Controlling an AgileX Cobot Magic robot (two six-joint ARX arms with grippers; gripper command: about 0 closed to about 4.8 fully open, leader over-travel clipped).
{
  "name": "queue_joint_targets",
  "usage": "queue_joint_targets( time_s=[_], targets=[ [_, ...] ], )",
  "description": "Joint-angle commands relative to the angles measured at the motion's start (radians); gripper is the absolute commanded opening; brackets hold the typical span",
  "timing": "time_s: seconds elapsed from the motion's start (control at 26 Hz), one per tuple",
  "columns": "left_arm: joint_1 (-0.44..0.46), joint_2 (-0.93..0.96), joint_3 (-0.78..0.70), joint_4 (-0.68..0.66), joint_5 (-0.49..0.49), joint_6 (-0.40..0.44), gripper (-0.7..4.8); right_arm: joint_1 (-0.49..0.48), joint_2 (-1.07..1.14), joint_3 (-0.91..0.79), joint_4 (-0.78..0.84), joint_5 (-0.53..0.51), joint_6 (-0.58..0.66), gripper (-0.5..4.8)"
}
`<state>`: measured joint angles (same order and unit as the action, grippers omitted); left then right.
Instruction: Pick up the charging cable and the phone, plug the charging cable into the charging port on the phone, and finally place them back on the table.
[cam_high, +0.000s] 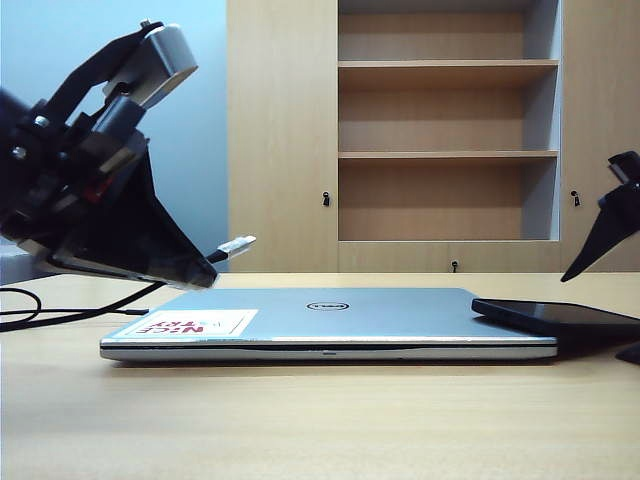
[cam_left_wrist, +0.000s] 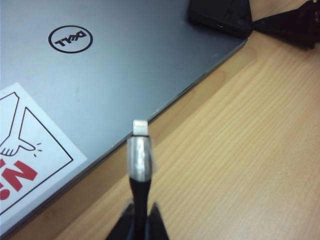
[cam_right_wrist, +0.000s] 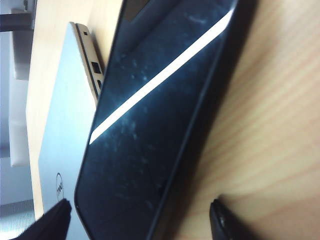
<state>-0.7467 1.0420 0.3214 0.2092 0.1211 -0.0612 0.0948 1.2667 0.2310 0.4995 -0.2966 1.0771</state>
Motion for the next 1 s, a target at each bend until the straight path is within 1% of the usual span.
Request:
queue_joint_targets(
  time_s=[0.04,0.23,0.31,0.38,0.65,1.0],
  targets=[
    [0.0,-0.001,0.002,0.017,0.003,0.002,-0.06,0.0,0.035,-0.001,0.027,0.001,0.002,3.78],
    [0.0,-0.001,0.002,0.017,0.003,0.002,-0.06,0.0,0.093,0.01,0.064,0.001,0.002,3.77],
    [0.0,-0.001,0.002,0.017,0.003,0.002,-0.06,0.0,0.132,0.011,0.124,-0.013,0.002,3.76],
    [0.0,-0.001,0.002,0.017,0.003,0.002,-0.06,0.0,0.164,0.011,0.156,-0.021,0.003,3.63],
    [0.0,-0.001,0.002,0.017,0.003,0.002,-0.06,0.0,0.216,0.011,0.158,-0.02,0.004,3.63],
    [0.0,-0.001,0.002,0.017,0.003,0.002,-0.06,0.0,0.22,0.011,0.155,-0.015,0.003,3.64]
  ],
)
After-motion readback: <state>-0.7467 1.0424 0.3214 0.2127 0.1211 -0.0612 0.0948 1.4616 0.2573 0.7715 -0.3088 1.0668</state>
